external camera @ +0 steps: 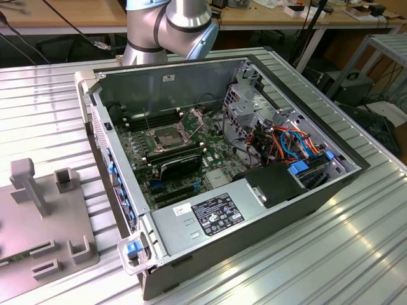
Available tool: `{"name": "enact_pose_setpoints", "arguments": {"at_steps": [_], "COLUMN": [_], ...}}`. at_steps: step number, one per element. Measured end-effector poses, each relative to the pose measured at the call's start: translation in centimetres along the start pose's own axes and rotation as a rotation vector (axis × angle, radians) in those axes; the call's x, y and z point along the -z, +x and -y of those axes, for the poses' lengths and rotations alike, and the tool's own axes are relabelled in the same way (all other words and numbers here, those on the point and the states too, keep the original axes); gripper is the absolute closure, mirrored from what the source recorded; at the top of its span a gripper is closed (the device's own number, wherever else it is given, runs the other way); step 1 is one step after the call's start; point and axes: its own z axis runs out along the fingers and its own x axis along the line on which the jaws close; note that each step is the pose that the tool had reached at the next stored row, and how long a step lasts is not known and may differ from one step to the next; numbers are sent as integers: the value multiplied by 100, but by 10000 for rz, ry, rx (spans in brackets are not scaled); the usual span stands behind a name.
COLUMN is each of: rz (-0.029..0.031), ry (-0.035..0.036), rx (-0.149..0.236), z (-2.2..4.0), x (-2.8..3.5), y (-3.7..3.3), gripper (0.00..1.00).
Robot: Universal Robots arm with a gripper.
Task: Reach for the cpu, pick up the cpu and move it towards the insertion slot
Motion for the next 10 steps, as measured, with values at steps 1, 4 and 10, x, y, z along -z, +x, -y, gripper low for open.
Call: {"name": "enact_pose_setpoints", "arguments": {"at_steps": [1,4,10], "rz": [-1,-2,-1], "ry": [1,0,1], "rx": [2,2,2], "z": [0,-1,-1], "x": [1,1,1], "y": [-41,-66,-107], "gripper": [45,45,45]}}
